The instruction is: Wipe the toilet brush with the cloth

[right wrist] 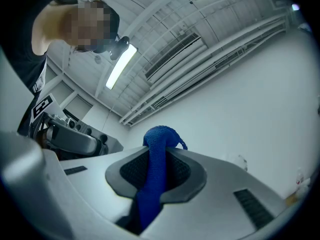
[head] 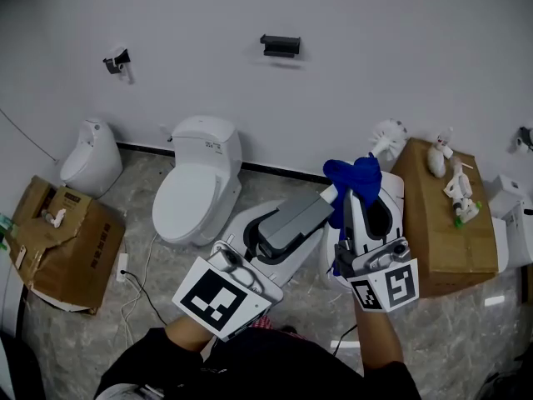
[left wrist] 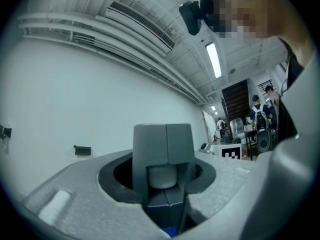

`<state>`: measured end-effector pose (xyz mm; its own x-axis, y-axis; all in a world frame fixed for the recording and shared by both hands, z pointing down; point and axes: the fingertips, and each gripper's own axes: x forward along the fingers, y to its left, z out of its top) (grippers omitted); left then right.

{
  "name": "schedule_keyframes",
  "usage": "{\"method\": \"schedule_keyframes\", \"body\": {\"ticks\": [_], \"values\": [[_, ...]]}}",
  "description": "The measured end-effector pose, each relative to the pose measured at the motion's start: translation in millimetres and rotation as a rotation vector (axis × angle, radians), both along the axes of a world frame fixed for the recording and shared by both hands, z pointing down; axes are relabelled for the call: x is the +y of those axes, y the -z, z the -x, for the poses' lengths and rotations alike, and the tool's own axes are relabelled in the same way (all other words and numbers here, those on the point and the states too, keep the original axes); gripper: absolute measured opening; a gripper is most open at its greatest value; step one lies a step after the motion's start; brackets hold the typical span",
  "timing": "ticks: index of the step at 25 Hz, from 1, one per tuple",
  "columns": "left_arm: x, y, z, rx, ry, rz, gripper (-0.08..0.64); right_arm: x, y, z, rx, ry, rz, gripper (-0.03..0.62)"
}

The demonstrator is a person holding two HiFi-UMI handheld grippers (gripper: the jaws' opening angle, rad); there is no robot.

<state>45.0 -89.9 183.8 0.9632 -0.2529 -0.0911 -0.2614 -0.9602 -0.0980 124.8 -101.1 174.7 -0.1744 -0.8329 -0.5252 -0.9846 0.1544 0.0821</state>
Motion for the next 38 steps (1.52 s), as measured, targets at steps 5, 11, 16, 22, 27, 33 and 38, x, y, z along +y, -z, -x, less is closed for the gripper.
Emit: {"method": "schedule_keyframes", "body": {"ticks": [5, 11, 16, 22, 27, 33, 38], "values": [[2.7, 2.3, 5.4, 0.017, -0.010, -0.007, 0.178, 1.6, 1.8, 0.7, 0.006, -0.015, -0.005, 0.066], [3.1, 3.1, 6.5, 0.014, -0.004, -0.009, 0.178, 0.5, 2.2, -0.2, 0.005, -0.014, -0.004, 0.066], [6.8, 5.9, 6.4, 0.019, -0.003, -0.016, 0.179, 2.4, 4.8, -4.3, 0.004, -0.020, -0.006, 0.066], [5.7, 7.5, 4.5, 0.011, 0.001, -0.012, 0.179, -1.3, 5.7, -11.3, 0.000, -0.027, 0.005, 0.065], [14.6, 3.0, 0.6, 0.008, 0.003, -0.016, 0.179, 5.5, 0.1, -19.2, -0.002, -0.033, 0.005, 0.064], [18.4, 3.5, -1.4, 0.006, 0.004, -0.017, 0.179, 7.5, 0.4, -25.7, -0.004, -0.039, 0.004, 0.064], [20.1, 4.3, 1.5, 0.006, 0.000, -0.015, 0.179, 8.3, 0.6, -26.8, -0.003, -0.050, 0.006, 0.064]]}}
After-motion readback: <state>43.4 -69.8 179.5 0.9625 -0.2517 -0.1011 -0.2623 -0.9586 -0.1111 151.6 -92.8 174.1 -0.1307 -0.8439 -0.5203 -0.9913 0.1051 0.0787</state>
